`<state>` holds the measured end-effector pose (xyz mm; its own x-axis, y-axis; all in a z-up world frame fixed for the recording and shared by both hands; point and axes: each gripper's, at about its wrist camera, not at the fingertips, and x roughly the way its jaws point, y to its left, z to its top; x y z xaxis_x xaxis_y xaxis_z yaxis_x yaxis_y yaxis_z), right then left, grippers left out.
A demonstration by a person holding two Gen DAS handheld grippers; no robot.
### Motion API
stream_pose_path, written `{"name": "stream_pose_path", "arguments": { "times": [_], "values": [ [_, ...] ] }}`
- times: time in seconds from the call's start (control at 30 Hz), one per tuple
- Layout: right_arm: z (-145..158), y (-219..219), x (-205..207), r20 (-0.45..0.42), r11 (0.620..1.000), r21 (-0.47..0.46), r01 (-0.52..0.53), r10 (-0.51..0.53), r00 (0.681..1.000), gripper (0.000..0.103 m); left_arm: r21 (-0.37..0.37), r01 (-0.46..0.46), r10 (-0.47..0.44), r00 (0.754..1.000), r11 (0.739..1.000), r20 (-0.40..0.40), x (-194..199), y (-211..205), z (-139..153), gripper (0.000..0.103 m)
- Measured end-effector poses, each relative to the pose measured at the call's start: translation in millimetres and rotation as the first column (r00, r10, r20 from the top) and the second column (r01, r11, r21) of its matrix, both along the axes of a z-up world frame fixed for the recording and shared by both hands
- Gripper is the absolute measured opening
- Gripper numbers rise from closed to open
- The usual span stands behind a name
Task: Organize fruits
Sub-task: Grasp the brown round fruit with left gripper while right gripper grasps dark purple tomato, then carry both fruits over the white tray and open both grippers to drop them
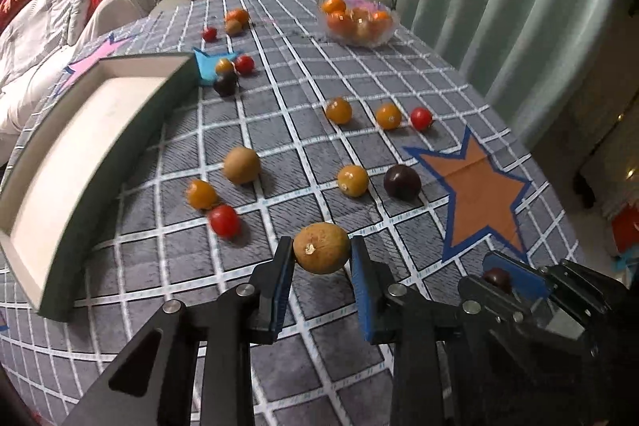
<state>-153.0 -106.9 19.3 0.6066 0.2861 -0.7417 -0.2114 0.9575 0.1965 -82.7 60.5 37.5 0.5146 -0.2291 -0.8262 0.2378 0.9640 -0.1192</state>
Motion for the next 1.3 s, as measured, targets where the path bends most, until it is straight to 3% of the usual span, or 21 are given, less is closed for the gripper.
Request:
{"name": "stream_pose_path", "arguments": {
  "times": [0.23,0.57,1.0,1.3],
  "values": [
    [18,9,5,0.013,1.000,0.018,-0.025,0.025,1.000,0.031,-0.005,-0.046,0.046,0.998,0.999,0.049,-6,33,26,0.030],
    [52,56,28,0.031,0.991,0.056,-0.120,0.119,0.992,0.031,0.031,-0.183,0.178,0.976,0.983,0.127,3,116,50,0.030],
    [77,178,86,0.008,0.949,0.029,-0.315,0.315,0.949,0.031,0.094,-0.337,0.325,0.938,0.937,0.123,39,207,32,0.030],
    [55,259,139,-0.095,0.930,0.036,-0.365,0.367,0.925,0.031,0.206,-0.376,0.377,0.925,0.903,0.035,84,255,-10,0.030]
  ]
}}
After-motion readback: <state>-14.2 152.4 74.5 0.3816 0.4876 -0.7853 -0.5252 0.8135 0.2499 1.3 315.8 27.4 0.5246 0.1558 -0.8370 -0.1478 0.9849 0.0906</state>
